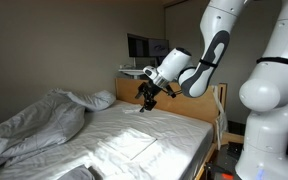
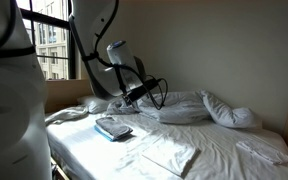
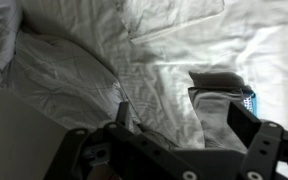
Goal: Fold the left white towel in half
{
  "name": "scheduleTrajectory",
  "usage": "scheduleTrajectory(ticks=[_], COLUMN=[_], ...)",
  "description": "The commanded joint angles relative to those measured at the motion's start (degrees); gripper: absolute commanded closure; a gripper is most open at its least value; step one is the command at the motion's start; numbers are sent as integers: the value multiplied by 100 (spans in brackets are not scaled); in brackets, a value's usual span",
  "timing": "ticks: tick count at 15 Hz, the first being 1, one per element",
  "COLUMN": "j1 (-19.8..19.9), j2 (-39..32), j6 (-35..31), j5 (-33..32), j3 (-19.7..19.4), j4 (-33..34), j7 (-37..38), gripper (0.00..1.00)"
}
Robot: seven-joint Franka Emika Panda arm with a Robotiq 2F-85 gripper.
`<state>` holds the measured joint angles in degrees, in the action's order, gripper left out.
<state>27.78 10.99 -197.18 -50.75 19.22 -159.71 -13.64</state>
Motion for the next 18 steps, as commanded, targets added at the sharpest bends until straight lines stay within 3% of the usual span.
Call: scheduleTrajectory(ticks=[1, 5, 7, 12, 18], j1=[178, 405, 389, 65, -565], j2=[70, 63, 66, 456, 1193], j6=[-64, -114, -114, -91, -72], j5=[-387, -355, -389, 488, 1901], j3=[-14, 126, -13, -232, -551], j4=[-37, 58, 88, 47, 259], j7=[-878, -1971, -2567, -4225, -5438], gripper=[0, 0, 0, 0, 0])
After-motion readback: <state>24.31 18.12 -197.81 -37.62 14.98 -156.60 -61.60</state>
